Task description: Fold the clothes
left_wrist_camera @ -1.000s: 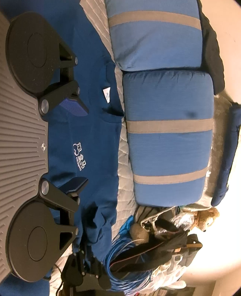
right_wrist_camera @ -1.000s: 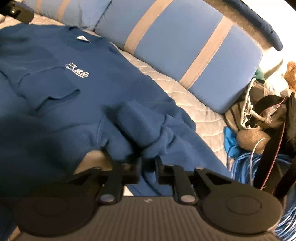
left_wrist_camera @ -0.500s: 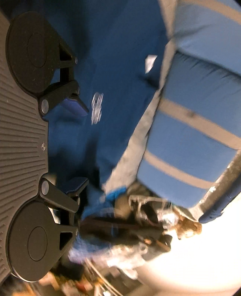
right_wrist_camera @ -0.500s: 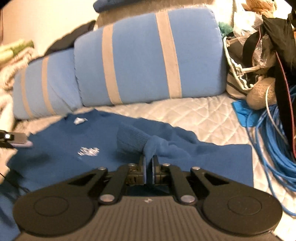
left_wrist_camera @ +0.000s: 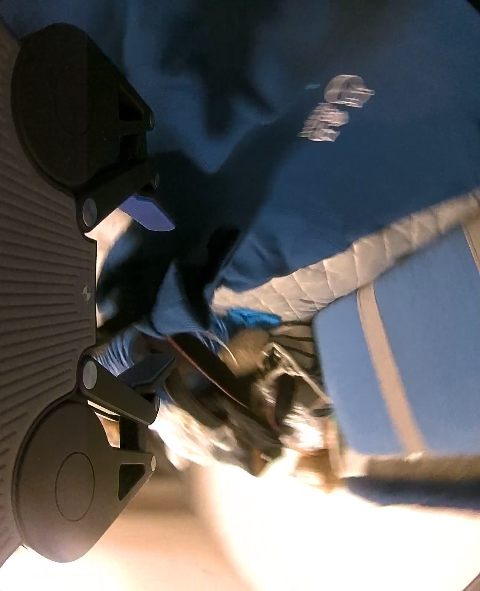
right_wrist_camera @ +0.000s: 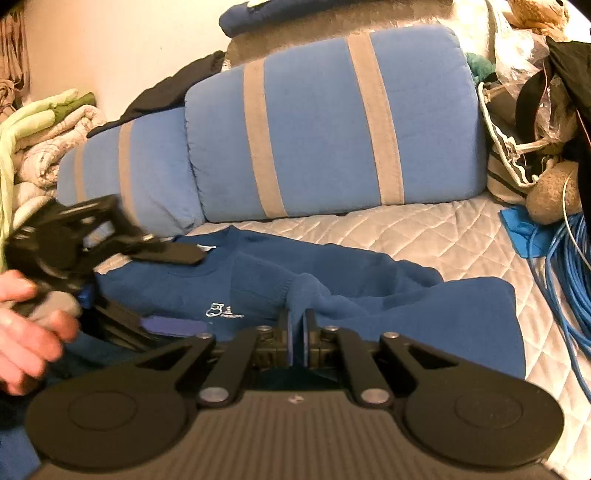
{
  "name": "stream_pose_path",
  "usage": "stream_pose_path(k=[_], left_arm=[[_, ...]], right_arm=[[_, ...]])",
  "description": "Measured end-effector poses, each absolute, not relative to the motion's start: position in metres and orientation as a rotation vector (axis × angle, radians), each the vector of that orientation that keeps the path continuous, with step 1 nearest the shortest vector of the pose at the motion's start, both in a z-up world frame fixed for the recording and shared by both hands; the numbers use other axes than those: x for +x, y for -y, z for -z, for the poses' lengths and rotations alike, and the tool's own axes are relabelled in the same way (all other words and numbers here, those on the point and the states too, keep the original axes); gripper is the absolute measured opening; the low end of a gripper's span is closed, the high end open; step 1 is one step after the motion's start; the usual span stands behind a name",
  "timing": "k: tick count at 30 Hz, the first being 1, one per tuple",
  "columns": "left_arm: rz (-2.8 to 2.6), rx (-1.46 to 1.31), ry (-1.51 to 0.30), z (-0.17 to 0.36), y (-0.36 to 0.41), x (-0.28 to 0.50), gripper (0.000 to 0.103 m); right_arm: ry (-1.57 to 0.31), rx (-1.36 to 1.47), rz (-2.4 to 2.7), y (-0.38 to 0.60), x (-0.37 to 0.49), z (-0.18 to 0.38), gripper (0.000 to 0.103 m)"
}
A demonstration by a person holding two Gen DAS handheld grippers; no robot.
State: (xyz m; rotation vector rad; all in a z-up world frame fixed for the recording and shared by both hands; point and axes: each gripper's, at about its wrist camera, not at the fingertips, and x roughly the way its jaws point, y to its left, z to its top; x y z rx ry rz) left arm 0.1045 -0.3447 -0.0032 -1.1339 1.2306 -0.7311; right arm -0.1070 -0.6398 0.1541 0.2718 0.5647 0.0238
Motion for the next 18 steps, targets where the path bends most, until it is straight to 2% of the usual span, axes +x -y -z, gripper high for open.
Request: stream_pose_path(k=[7,9,11,14,16,18], left_arm=[[0.648,-1.355,-1.231,0.031,0.344,0.110,0.071],[0.633,-1.344,-1.234,0.030,0.343,0.111,0.057],[0.624,-1.315,-1.238,0.026,0.341,0.110,0.031],[0.652,-1.214,-1.215,0.013,0.339,0.112,0.010],[0.692,-1.122,-1.180,-0.002,0.339,0.113,0.006],[0.721,-1.043,-1.135,-0.019,0.338,0.114,0.005]], right_arm=[[-0.511,0.174,-0.048,0.616,-0.117,-0.156,0.005],[-0.505,0.143,-0.066,0.610,-0.119,-0.155,0.005],[-0.503,0.119,-0.080,0.605,-0.122,-0.153,0.005],[-0.499,0.095,-0.093,0.601,-0.125,-0.152,0.005],[-0.507,0.075,-0.088,0.599,-0.126,-0.151,0.007],[-0.515,0.053,-0.083,0.597,-0.126,-0.150,0.028]])
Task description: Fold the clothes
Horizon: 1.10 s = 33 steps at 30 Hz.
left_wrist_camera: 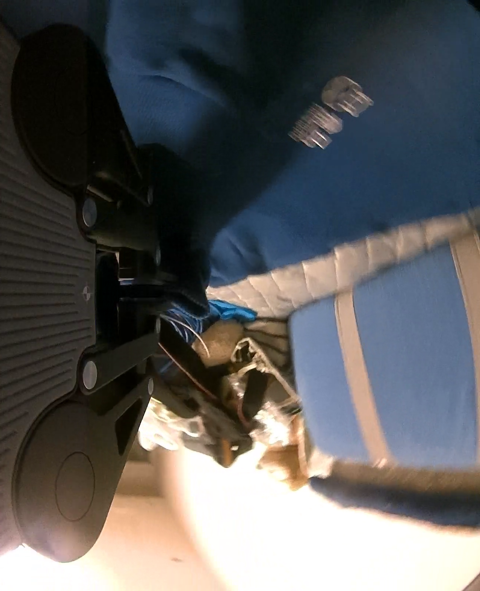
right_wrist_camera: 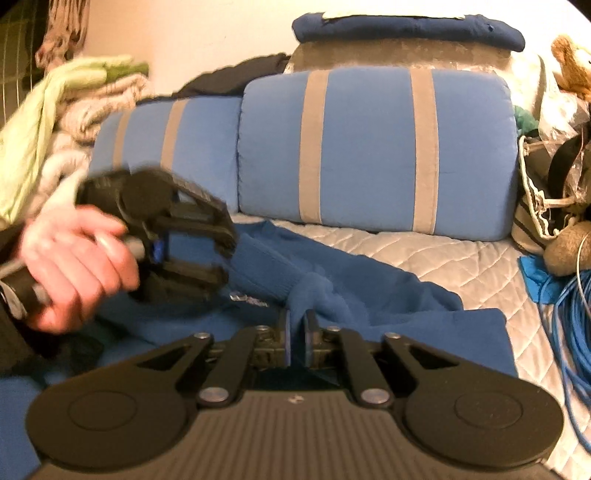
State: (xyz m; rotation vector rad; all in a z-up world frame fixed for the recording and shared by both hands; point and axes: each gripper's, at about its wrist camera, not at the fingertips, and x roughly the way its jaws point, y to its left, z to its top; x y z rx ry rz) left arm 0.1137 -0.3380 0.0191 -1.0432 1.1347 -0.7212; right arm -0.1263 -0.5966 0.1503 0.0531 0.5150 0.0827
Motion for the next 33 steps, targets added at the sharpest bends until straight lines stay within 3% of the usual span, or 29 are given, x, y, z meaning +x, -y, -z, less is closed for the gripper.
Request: stream_pose_path(k=[2,4,13,33], left_arm=[[0.746,-0.970,-1.088,-0.037,0.337,0.114,0.005],[0.769,-0.921,-1.048,-0.053,0.336,0.115,0.005],[0.805,-0.826,-0.934,-0.103,0.316,0.112,0.005],[0.715,-0.800,-0.737,-0.188,0.232,0.114,0.005]], right_arm=[[-0.509,-0.011,-0.059,0.592,-0.128,-0.147,0.073],[-0.499,-0.079,-0.046,0.588,-0.130,-0.142,0.090],[-0.584,-0.279,0.153,0.599,-0.118,-0.100,0.093],[-0.641,0.107,0.326,0.677,-0.100,-0.095,0.095]])
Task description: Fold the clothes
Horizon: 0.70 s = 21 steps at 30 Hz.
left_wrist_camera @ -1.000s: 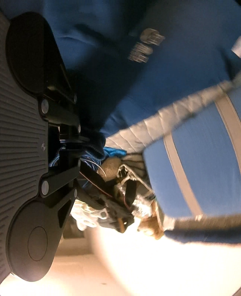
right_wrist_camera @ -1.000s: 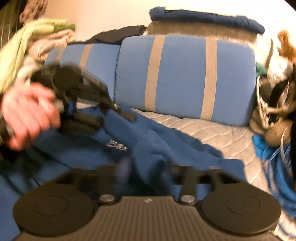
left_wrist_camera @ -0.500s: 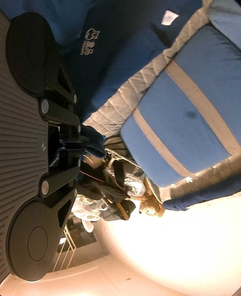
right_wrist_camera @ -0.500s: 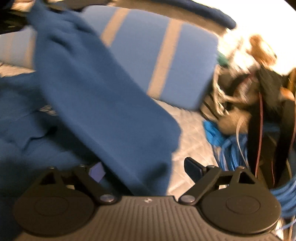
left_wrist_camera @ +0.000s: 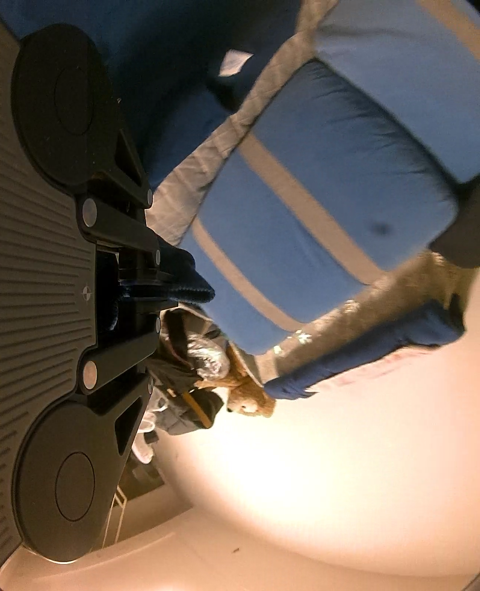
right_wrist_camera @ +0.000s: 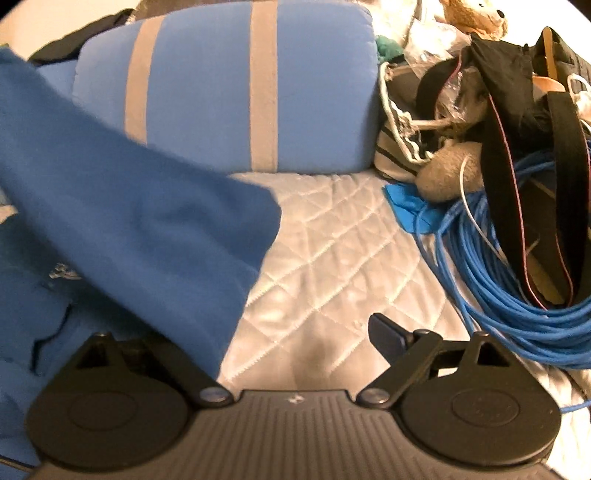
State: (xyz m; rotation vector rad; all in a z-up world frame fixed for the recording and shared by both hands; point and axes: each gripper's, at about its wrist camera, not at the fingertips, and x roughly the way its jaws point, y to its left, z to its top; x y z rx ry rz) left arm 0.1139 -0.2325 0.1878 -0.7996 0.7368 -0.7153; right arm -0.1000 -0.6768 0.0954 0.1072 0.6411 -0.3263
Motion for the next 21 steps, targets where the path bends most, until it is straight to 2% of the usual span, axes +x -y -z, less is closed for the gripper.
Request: stream_pose_path(k=[15,21], left_arm=[[0.535,-0.642,-0.687,-0.211,0.153,0.095,0.005],[0.471,-0.577,-0.715,-0.204,0.126,0.089,0.005]], right_arm=[[-0.714,-0.015,0.222,0.638,-0.066,-0.102,0.095],[-0.733,-0.100,0.197,0.622,-0.063,-0.103,0.095]])
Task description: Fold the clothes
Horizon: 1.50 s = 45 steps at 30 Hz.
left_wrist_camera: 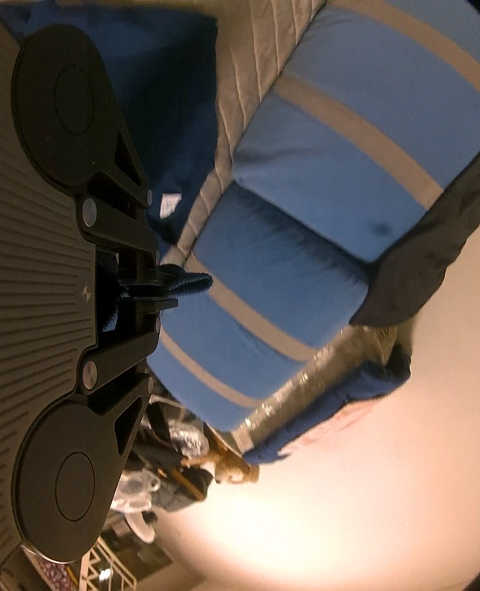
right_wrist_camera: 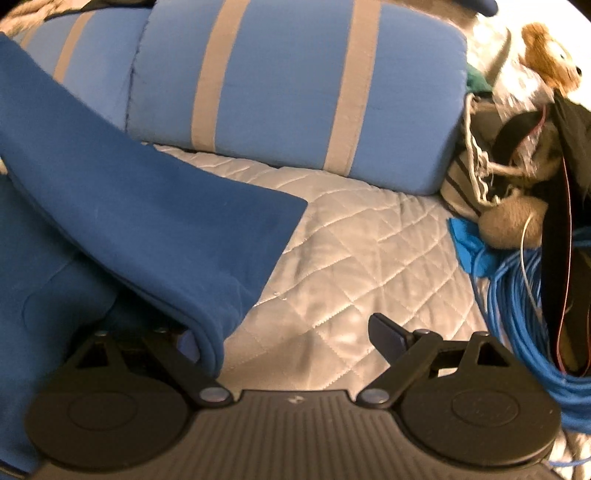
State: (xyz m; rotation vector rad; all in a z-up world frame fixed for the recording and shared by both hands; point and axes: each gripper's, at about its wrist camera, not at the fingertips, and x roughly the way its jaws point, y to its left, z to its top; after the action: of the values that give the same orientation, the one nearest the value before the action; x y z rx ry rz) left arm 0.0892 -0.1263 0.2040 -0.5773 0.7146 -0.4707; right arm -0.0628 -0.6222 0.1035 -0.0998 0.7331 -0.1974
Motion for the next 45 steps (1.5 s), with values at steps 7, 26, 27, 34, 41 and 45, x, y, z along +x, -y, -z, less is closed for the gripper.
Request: stream_pose_path(k=[7,26,27,34,41,45], left_arm=[[0.424,-0.420,-0.752,-0.189,0.111,0.075,0.005],[0.340,-0.341,-0.880,-0.119,0.057,0.053,0.005],[0.337,-0.330,-0.885,-0.116,0.056,0.053,0.005],[0.296,-0.218,-0.919,-0.095,0.052,0.048,0.005],[0.262,-0.120,-0.970,-0.072,0.056,0.048,0.005],[0.252,-0.039,-0.990,-0.067,0.065,0.047,0.005]], right_arm=[[-0.688,-0.220,0.245,0.608,-0.062,-0.111,0.095],[-0.693,-0.352,0.193,0.579,-0.064,-0.097,0.095],[-0.692,-0.359,0.191,0.577,-0.064,-0.097,0.095],[-0.695,-0.381,0.142,0.571,-0.066,-0.095,0.095],[-0.716,-0.399,0.131,0.572,-0.068,-0.088,0.095],[-0.724,-0.399,0.129,0.576,-0.070,-0.086,0.096]])
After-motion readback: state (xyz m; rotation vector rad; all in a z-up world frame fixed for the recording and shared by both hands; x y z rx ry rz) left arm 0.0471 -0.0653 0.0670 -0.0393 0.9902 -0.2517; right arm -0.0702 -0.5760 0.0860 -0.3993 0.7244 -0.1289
